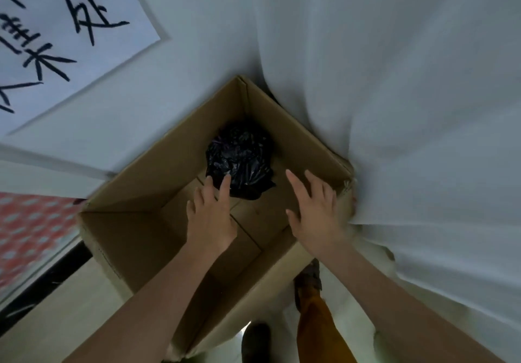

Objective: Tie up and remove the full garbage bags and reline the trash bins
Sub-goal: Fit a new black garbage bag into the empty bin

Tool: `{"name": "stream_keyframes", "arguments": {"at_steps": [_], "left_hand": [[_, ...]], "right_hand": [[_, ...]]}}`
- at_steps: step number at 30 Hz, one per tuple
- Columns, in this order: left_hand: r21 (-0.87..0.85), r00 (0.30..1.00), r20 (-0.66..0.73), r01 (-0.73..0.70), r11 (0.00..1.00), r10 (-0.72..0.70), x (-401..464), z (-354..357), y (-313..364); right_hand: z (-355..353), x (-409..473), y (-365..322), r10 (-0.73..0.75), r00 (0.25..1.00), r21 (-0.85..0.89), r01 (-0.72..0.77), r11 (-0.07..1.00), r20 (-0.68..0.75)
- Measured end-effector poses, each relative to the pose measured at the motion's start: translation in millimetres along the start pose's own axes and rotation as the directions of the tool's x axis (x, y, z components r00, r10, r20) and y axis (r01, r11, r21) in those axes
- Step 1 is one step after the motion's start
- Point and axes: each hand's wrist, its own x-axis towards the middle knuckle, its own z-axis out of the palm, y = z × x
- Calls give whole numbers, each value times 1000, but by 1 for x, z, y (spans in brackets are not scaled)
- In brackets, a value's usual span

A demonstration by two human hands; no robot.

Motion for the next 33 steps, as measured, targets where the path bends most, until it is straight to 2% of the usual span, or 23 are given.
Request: {"name": "stream_keyframes", "arguments": {"at_steps": [3,8,14,18,23,29,33], "left_hand": [[140,992,1,-128,982,129,-36,-1,2],[306,957,69,-290,907,283,-98,3,10],[412,895,147,-442,796,421,-149,39,51],[429,839,222,-542,722,497,-181,74,90],[469,739,317,-667,579,595,-226,111,143],[548,665,405,-726,416,627,-313,161,223],[550,585,464,-779,301,666,-396,224,269]], "right_hand": [[7,-48,1,55,998,-109,-59,992,-37],[24,-142,6,173,975,-89,-186,978,-143],[42,-246,45,385,912,-51,-395,917,-139],[53,-313,83,529,841,-4,-533,846,-113],[70,-402,128,682,724,98,-674,732,-106],[101,-522,181,812,578,249,-778,577,-75],[124,-617,220,867,496,320,-813,487,-59]]}}
